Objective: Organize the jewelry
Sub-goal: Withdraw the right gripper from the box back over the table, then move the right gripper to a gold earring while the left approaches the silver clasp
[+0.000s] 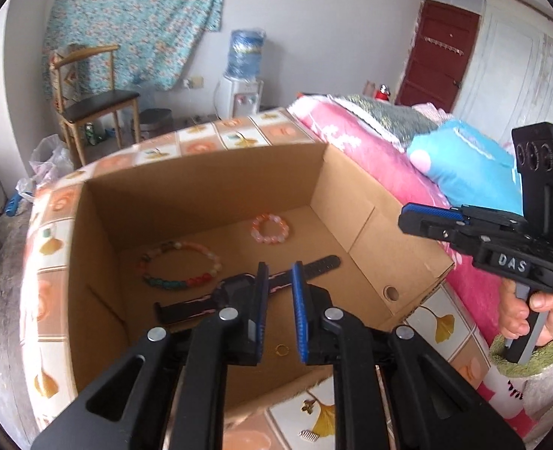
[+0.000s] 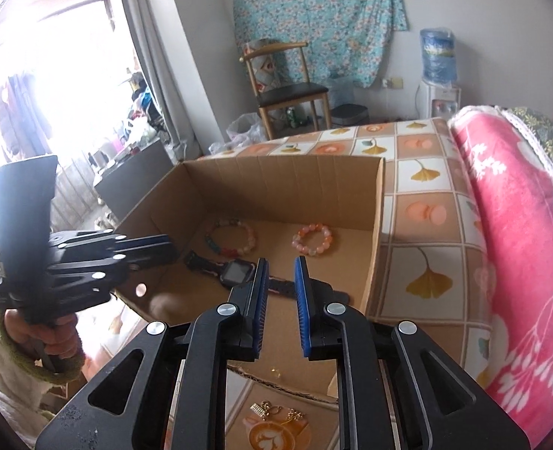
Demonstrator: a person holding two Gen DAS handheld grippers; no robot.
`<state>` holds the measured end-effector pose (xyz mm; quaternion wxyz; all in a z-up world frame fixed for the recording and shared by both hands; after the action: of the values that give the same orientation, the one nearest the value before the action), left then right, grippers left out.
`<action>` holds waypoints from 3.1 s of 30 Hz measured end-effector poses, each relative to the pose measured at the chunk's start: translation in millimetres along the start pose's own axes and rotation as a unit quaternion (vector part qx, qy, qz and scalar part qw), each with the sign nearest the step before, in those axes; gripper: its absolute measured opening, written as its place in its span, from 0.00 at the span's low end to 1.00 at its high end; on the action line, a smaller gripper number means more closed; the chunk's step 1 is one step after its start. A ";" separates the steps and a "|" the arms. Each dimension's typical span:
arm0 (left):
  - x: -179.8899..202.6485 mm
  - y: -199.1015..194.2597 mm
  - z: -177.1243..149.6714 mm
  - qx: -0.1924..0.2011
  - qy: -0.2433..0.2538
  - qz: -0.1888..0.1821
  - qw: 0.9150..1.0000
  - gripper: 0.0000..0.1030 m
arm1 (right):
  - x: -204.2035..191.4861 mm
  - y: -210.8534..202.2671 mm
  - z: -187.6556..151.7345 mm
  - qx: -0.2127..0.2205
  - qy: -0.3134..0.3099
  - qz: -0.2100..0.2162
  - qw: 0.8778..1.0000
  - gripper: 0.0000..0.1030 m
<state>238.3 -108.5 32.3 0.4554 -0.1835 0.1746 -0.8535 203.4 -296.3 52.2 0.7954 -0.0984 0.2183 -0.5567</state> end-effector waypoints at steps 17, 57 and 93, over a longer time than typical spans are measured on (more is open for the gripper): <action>30.3 -88.3 -76.6 -0.035 0.028 -0.055 0.998 0.62 | -32.3 -67.8 -49.5 0.005 0.000 0.013 1.000 0.28; 43.3 -4.9 -152.6 -0.100 0.100 0.002 0.990 0.29 | -32.9 -0.7 -132.8 -0.111 0.017 -0.039 0.993 0.20; 36.5 -13.4 -155.9 -0.101 0.103 0.010 0.989 0.13 | -52.9 12.4 -144.4 -0.135 -0.045 -0.018 0.990 0.11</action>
<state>136.2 -111.8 -91.7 0.4228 -0.1379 0.3081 -0.8410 132.8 -230.2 -68.0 0.7737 -0.2338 0.2531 -0.5317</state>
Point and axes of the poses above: each gripper's, at about its wrist camera, not at the fingertips, and y roughly the way its jaws point, x to its right, z to its top, the point moved 5 cm from there along y, roughly the way its jaws point, and after that the axes turned 14 degrees about x, right-handed, at the moved point
